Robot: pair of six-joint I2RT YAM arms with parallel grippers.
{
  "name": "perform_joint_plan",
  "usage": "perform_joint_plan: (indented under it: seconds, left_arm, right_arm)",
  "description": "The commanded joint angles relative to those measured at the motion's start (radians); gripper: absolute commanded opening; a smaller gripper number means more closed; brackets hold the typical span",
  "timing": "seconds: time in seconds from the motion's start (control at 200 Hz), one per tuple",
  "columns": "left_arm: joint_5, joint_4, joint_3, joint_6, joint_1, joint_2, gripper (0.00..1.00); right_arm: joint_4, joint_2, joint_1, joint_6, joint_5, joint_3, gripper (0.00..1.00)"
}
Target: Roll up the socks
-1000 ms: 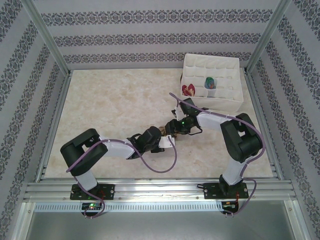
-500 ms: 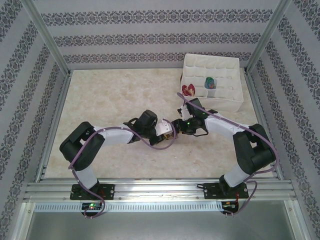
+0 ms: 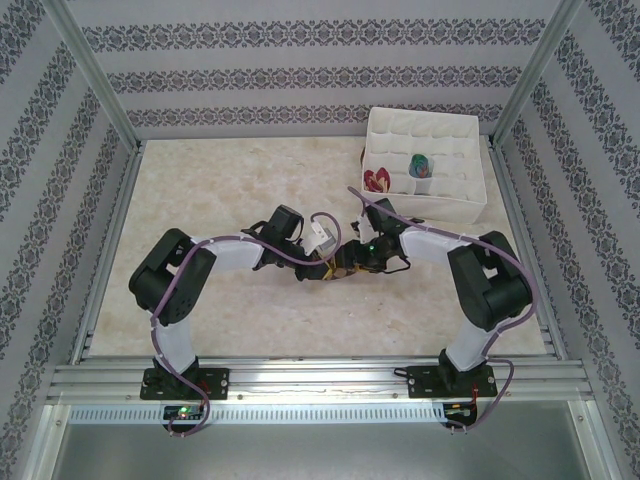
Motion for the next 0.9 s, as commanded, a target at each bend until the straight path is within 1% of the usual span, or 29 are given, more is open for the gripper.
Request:
perform_joint_plan:
  seconds: [0.0, 0.09, 0.165, 0.255, 0.355, 0.425, 0.5, 0.58, 0.784, 0.894]
  left_arm:
    - [0.019, -0.039, -0.03, -0.021, -0.004, -0.006, 0.25]
    - [-0.045, 0.003, -0.076, 0.036, -0.009, -0.077, 0.32]
    - [-0.132, 0.021, -0.12, 0.148, -0.035, -0.162, 0.36]
    - [-0.296, 0.068, -0.182, 0.294, -0.094, -0.269, 0.43]
    - [-0.477, 0.195, -0.263, 0.413, -0.159, -0.342, 0.54]
    - [-0.596, 0.274, -0.299, 0.48, -0.199, -0.358, 0.56]
    - [-0.682, 0.33, -0.316, 0.538, -0.232, -0.345, 0.57]
    - [-0.723, 0.378, -0.319, 0.568, -0.25, -0.313, 0.58]
    - [-0.708, 0.468, -0.3, 0.579, -0.271, -0.224, 0.58]
    - [-0.715, 0.473, -0.267, 0.571, -0.272, -0.151, 0.57]
  right_arm:
    - [-0.017, 0.059, 0.006, 0.028, 0.048, 0.001, 0.59]
    - [-0.027, 0.073, 0.004, 0.027, 0.053, -0.001, 0.56]
    - [-0.034, 0.085, 0.003, 0.027, 0.054, -0.003, 0.54]
    - [-0.038, 0.098, 0.001, 0.027, 0.051, -0.003, 0.54]
    - [-0.038, 0.107, 0.001, 0.03, 0.048, -0.004, 0.54]
    - [-0.039, 0.108, 0.0, 0.032, 0.048, -0.005, 0.55]
    - [-0.039, 0.108, 0.0, 0.036, 0.047, -0.007, 0.55]
    - [-0.04, 0.107, 0.0, 0.039, 0.044, -0.009, 0.56]
    - [-0.043, 0.097, -0.007, 0.041, 0.031, -0.017, 0.56]
    - [-0.044, 0.088, -0.015, 0.044, 0.027, -0.026, 0.57]
